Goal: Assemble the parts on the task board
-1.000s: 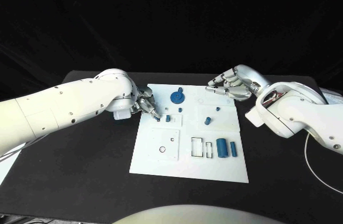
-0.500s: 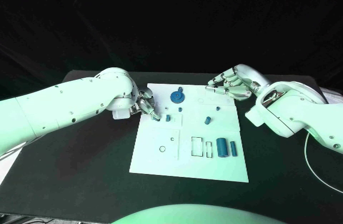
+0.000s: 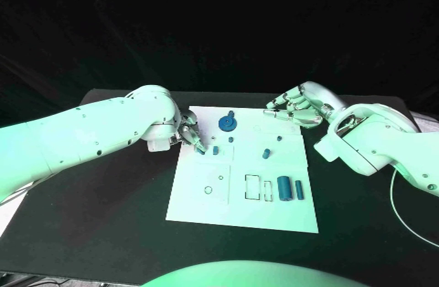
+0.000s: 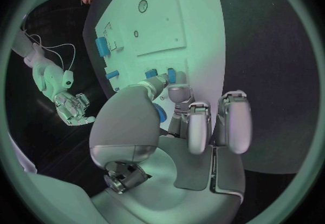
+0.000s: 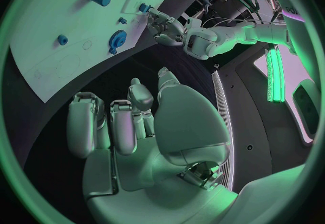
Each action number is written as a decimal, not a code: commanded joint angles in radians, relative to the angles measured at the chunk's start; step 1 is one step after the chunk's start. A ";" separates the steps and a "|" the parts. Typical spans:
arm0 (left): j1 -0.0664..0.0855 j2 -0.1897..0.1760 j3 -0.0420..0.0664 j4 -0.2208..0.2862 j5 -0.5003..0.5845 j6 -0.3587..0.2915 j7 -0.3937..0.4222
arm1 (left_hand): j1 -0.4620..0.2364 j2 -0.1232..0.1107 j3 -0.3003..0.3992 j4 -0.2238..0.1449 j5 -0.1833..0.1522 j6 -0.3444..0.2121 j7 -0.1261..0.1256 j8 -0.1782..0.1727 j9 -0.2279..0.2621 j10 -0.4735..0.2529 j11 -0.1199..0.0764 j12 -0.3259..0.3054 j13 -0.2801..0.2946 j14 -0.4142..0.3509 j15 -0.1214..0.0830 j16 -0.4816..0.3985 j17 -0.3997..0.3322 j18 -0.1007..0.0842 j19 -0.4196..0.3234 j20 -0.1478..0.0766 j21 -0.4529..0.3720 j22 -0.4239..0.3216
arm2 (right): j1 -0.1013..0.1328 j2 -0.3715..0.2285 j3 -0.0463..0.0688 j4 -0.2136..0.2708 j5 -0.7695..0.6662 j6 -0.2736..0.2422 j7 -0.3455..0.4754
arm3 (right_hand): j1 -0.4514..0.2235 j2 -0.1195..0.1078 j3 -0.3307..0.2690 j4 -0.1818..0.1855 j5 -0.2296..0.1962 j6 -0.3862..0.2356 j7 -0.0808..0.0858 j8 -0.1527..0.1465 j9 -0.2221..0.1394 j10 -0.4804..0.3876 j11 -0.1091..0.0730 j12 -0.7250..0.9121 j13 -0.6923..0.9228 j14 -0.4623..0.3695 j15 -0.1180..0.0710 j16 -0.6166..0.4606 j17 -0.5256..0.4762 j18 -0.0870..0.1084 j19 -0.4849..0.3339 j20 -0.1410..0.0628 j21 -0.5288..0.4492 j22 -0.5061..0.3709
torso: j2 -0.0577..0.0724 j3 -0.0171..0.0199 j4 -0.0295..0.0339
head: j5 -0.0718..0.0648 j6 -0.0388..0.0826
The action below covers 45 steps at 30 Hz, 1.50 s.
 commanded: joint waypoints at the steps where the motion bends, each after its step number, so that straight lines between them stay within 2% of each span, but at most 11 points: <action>1: -0.008 0.007 -0.007 0.003 0.021 0.030 -0.047 | -0.016 -0.003 0.112 -0.104 0.003 0.021 -0.012 0.008 0.002 0.009 -0.002 0.007 0.005 0.105 -0.009 0.003 0.263 -0.004 0.059 -0.008 0.009 0.168 | -0.001 0.000 0.000 0.002 -0.008 0.011 0.007 | 0.007 0.003 -0.004 0.000 0.005 0.003 -0.004 0.002 0.001 -0.004 0.002 0.005 0.000 0.074 -0.001 -0.006 0.125 0.017 -0.004 0.000 -0.003 -0.001 | -0.001 0.0003 -0.0002 | -0.002 0.000; 12: -0.008 0.018 -0.008 -0.002 0.010 0.065 -0.069 | -0.072 -0.005 0.094 -0.079 0.001 0.051 -0.025 0.012 0.002 0.030 -0.012 0.027 0.030 0.105 -0.015 0.003 0.263 -0.010 0.069 -0.012 0.028 0.189 | -0.001 -0.003 0.000 0.004 -0.008 0.012 0.007 | 0.007 0.003 -0.004 0.000 0.005 0.003 -0.004 0.002 0.001 -0.004 0.002 0.005 0.000 0.074 -0.001 -0.006 0.125 0.017 -0.004 0.000 -0.003 -0.001 | 0.000 -0.0001 -0.0002 | -0.004 -0.003; 29: -0.008 0.029 -0.007 -0.012 -0.022 0.039 -0.078 | -0.136 -0.008 0.056 -0.048 0.000 0.081 -0.035 0.007 -0.005 0.047 -0.019 0.034 0.042 0.105 -0.020 0.003 0.263 -0.014 0.076 -0.017 0.045 0.206 | -0.001 -0.005 0.000 0.006 -0.008 0.011 0.008 | 0.007 0.003 -0.004 0.000 0.005 0.003 -0.004 0.002 0.001 -0.004 0.002 0.005 0.000 0.074 -0.001 -0.006 0.125 0.017 -0.004 0.000 -0.003 -0.001 | 0.000 -0.0001 0.0000 | -0.006 -0.004; 37: -0.008 0.033 -0.006 -0.021 -0.023 0.039 -0.084 | -0.178 -0.011 0.012 -0.023 -0.002 0.090 -0.036 0.001 -0.010 0.050 -0.020 0.034 0.045 0.105 -0.021 0.003 0.263 -0.015 0.077 -0.019 0.047 0.209 | -0.001 -0.005 0.000 0.006 -0.008 0.011 0.007 | 0.006 0.005 -0.009 0.001 0.006 0.004 -0.004 0.002 0.002 -0.005 0.002 0.003 -0.001 0.074 -0.001 -0.007 0.124 0.017 -0.005 0.000 -0.004 -0.003 | 0.000 0.0000 0.0003 | -0.007 -0.004; 45: -0.008 0.034 -0.006 -0.029 -0.023 0.048 -0.094 | -0.221 -0.024 -0.068 0.009 -0.005 0.100 -0.036 -0.005 -0.015 0.050 -0.020 0.032 0.047 0.105 -0.022 0.003 0.263 -0.016 0.078 -0.019 0.049 0.212 | -0.001 -0.006 0.000 0.007 -0.008 0.011 0.007 | 0.006 0.005 -0.009 0.001 0.006 0.004 -0.004 0.002 0.002 -0.005 0.002 0.003 -0.001 0.074 -0.001 -0.007 0.124 0.017 -0.005 0.000 -0.004 -0.003 | -0.001 -0.0002 0.0004 | -0.006 -0.004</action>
